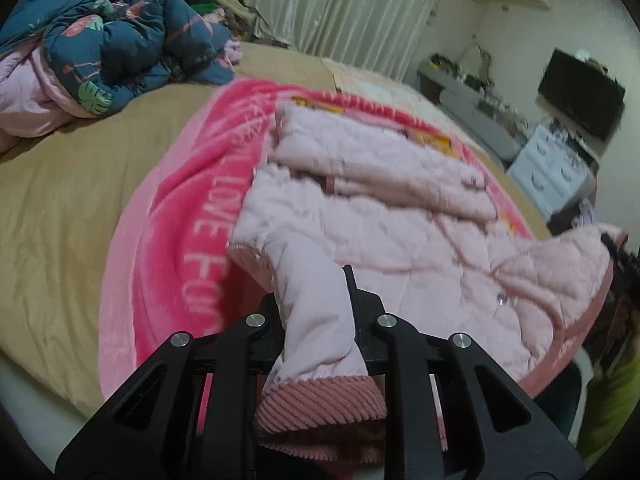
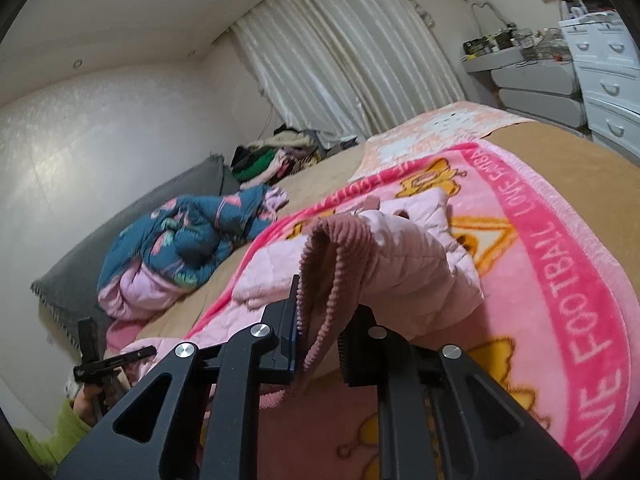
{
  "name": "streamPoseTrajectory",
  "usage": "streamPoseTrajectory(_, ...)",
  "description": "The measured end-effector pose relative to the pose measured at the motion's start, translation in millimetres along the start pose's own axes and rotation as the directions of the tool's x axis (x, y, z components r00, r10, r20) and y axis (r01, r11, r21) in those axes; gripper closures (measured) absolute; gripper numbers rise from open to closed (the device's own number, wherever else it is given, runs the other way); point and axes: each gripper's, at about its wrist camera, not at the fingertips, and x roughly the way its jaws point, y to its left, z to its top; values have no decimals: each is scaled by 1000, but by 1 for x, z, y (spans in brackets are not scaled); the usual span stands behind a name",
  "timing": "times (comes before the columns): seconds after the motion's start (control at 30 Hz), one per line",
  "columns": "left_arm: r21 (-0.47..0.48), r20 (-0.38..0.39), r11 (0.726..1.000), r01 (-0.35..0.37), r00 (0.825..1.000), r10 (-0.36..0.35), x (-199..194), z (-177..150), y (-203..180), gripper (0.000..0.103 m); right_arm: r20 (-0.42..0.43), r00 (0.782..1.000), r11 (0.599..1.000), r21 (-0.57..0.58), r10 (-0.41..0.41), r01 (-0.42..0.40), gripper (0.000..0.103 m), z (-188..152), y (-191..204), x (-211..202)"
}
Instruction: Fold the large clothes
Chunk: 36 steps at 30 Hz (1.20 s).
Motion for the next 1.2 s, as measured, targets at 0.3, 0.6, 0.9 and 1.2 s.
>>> streamPoseTrajectory(0.3, -58, 76, 998, 40, 996, -35, -3, 29, -6, 91, 77, 997, 997, 77, -14, 8, 92, 15, -8, 16)
streamPoseTrajectory(0.6, -99, 142, 992, 75, 988, -61, -2, 66, -9, 92, 127, 992, 994, 107, -16, 2, 92, 43, -12, 33)
streamPoseTrajectory(0.9, -120, 215, 987, 110, 973, -82, 3, 111, -19, 92, 170, 985, 991, 132, -31, 8, 92, 72, -16, 45)
streamPoseTrajectory(1.2, -124, 273, 990, 72, 961, -36, 11, 143, -25, 92, 208, 977, 990, 136, -53, 25, 92, 105, -16, 59)
